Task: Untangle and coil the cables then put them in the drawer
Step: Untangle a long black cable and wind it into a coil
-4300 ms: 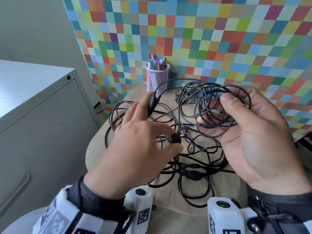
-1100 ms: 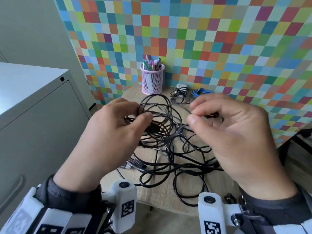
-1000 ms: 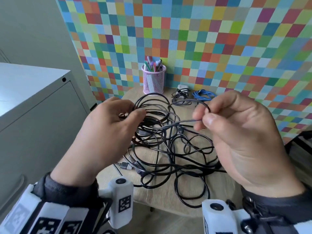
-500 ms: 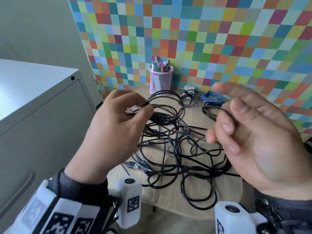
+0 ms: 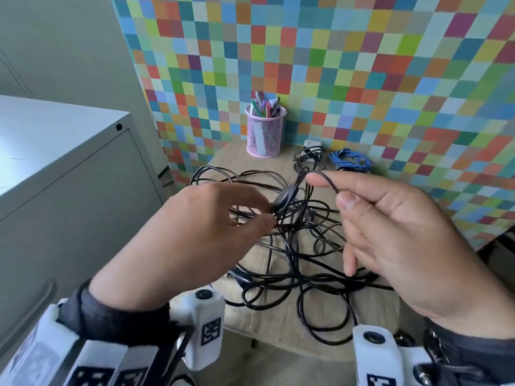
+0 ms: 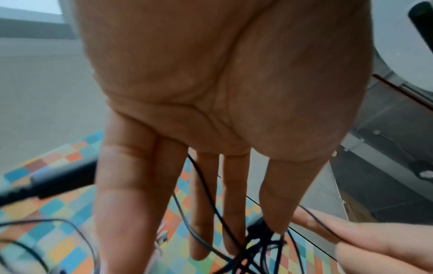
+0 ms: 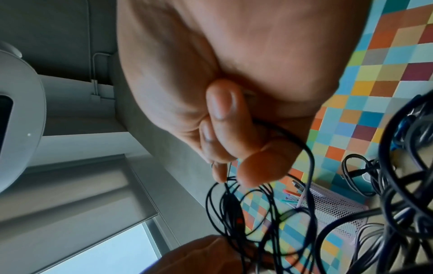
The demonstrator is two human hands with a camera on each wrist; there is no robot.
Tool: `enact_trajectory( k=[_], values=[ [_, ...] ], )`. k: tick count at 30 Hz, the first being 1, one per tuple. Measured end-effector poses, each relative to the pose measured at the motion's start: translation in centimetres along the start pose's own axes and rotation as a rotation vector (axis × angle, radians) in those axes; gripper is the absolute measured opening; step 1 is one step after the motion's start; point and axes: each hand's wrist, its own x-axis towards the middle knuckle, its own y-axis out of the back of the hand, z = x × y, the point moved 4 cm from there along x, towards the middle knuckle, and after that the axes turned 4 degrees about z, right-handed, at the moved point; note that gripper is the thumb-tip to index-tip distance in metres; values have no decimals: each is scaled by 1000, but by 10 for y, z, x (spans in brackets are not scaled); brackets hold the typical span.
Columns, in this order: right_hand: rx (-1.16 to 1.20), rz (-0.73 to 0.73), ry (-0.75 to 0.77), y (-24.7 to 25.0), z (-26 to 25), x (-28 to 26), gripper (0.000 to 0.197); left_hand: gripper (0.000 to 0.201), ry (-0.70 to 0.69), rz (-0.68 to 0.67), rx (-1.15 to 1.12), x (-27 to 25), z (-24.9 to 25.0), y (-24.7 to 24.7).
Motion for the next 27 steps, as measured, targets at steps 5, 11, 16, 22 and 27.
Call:
enact_trajectory(
  k=[5, 11, 16, 22, 27],
  values=[
    [-29, -149, -6, -9, 0, -4, 39, 56, -111, 57, -182, -2, 5, 2],
    [197, -92, -25, -11, 6, 0, 30, 23, -168, 156, -275, -1, 10, -12],
    [350, -6, 43, 9, -8, 0, 24, 24, -104, 322, -469, 6, -4, 7],
    [330, 161, 105, 24, 3, 6, 22, 33, -20, 496, -466, 14, -32, 23],
    [-133, 167, -21, 20, 15, 8, 32, 31, -64, 526, -431, 10, -21, 21]
  ],
)
